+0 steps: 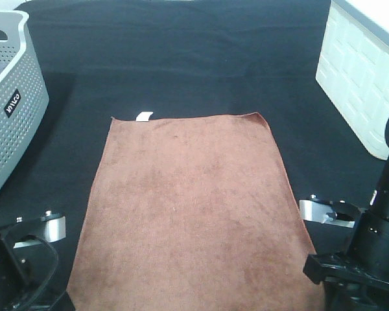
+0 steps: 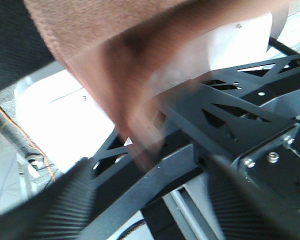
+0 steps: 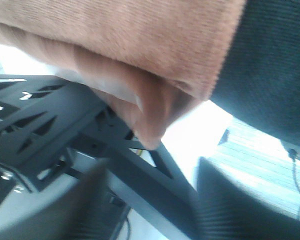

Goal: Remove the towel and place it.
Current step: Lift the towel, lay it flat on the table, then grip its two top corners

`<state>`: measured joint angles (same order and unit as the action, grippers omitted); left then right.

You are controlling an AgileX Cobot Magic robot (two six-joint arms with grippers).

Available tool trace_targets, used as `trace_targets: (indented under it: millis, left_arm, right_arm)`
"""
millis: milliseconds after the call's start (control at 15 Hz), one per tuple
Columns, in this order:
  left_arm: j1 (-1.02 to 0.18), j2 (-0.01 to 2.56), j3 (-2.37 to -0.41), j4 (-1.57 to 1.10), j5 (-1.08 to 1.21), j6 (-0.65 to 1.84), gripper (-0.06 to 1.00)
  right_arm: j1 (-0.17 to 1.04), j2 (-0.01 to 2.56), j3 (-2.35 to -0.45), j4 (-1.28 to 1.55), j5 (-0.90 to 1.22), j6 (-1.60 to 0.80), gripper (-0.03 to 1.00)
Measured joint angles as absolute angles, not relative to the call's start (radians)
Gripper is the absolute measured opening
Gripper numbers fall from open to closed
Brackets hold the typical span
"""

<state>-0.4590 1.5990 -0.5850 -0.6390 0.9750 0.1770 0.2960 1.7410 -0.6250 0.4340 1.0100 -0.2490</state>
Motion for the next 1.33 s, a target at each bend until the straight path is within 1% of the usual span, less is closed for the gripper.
trace_targets:
  millis: [67, 133, 200, 333, 600, 733, 800, 933, 1067, 1133, 1333]
  left_arm:
    - [-0.459, 1.599, -0.589, -0.641, 0.981, 0.168, 0.72]
    - [-0.459, 1.599, -0.604, -0.641, 0.987, 0.166, 0.74]
    - [-0.459, 1.599, -0.623, -0.641, 0.995, 0.165, 0.75]
    - [-0.459, 1.599, -0.681, -0.640, 1.019, 0.167, 0.75]
    - [-0.459, 1.599, -0.770, -0.635, 1.043, 0.186, 0.75]
    - [-0.459, 1.599, -0.833, -0.620, 1.045, 0.219, 0.75]
    - [-0.459, 1.599, -0.874, -0.592, 1.044, 0.229, 0.75]
    - [-0.459, 1.599, -0.958, -0.483, 1.017, 0.215, 0.77]
    - [-0.459, 1.600, -1.051, -0.349, 0.980, 0.141, 0.80]
    - [-0.459, 1.600, -1.091, -0.279, 0.965, 0.094, 0.81]
    - [-0.459, 1.600, -1.169, -0.127, 0.934, -0.019, 0.81]
  right_arm:
    - [0.296, 1.741, -0.625, 0.447, 1.010, -0.249, 0.60]
    - [0.296, 1.741, -0.625, 0.450, 1.010, -0.249, 0.65]
    - [0.296, 1.740, -0.625, 0.450, 1.010, -0.249, 0.68]
    - [0.296, 1.693, -0.625, 0.451, 0.999, -0.263, 0.69]
    - [0.296, 1.599, -0.624, 0.441, 0.958, -0.296, 0.69]
    - [0.296, 1.513, -0.639, 0.418, 0.938, -0.256, 0.72]
    - [0.296, 1.476, -0.683, 0.367, 0.935, -0.212, 0.76]
    - [0.296, 1.451, -0.831, 0.207, 0.968, -0.072, 0.84]
    - [0.296, 1.450, -0.965, 0.073, 1.028, 0.052, 0.87]
    - [0.296, 1.450, -1.016, 0.049, 1.056, 0.094, 0.87]
    - [0.296, 1.455, -1.084, 0.030, 1.046, 0.124, 0.87]
